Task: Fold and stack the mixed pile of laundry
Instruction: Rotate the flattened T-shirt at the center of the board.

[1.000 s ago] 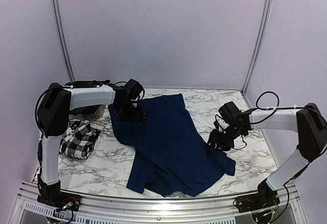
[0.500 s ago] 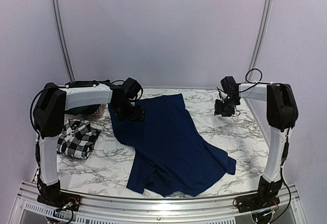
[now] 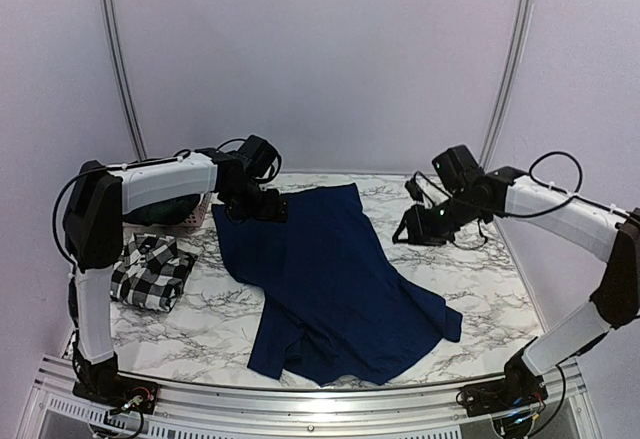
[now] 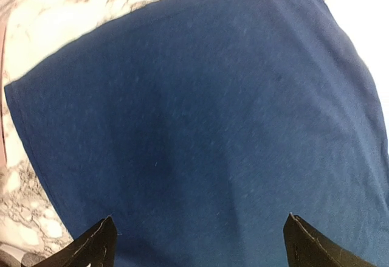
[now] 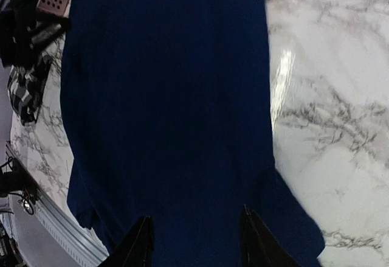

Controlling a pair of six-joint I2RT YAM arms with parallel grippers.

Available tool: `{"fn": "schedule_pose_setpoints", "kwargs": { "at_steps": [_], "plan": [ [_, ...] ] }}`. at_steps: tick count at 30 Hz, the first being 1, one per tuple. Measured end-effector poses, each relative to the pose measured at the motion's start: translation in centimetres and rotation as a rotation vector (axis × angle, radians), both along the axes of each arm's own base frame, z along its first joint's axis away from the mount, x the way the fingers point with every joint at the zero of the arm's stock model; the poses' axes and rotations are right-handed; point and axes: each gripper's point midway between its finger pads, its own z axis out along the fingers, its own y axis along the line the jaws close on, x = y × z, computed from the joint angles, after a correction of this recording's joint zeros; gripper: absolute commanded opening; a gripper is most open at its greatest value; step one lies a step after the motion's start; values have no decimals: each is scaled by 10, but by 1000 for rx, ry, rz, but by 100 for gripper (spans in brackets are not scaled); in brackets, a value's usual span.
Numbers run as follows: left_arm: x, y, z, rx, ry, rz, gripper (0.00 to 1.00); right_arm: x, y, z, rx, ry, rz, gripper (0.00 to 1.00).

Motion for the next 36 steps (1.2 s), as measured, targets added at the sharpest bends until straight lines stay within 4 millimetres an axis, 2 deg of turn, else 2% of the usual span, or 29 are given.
{"fn": "schedule_pose_setpoints", "kwargs": {
  "at_steps": [2, 6, 8, 11, 16, 20, 23, 27, 29, 32, 33, 34, 36],
  "plan": [
    [5, -2, 3, -5, -11, -3, 99, -36, -4, -36, -3, 119, -1, 44],
    [12, 0, -5, 2, -2, -5, 99, -90, -23, -107, -48, 339, -54, 43],
    [14, 4, -12, 8, 13, 1, 99, -108, -33, -129, -72, 415, -83, 44],
    [17, 10, -19, 15, 29, 12, 99, -110, -43, -145, -89, 458, -138, 43],
    [20, 17, -19, 17, 30, 24, 99, -77, -72, -156, -43, 459, -284, 42],
    [22, 19, -20, 37, 23, 13, 99, -32, -100, -157, -29, 425, -395, 42],
    [22, 22, -27, 61, 26, 2, 99, 24, -118, -157, -53, 375, -444, 42],
    [17, 27, -43, 99, 56, -13, 99, 116, -137, -155, -127, 266, -475, 43],
    [11, 30, -51, 116, 78, -19, 99, 183, -152, -150, -196, 174, -496, 44],
    [3, 35, -59, 138, 105, -27, 99, 266, -169, -131, -251, 28, -519, 48],
    [1, 36, -61, 143, 110, -30, 99, 284, -170, -119, -255, -23, -517, 50],
    [-1, 37, -61, 149, 112, -34, 99, 292, -172, -107, -262, -57, -514, 51],
    [0, 39, -60, 160, 107, -43, 99, 290, -171, -83, -263, -87, -491, 52]
  ]
}}
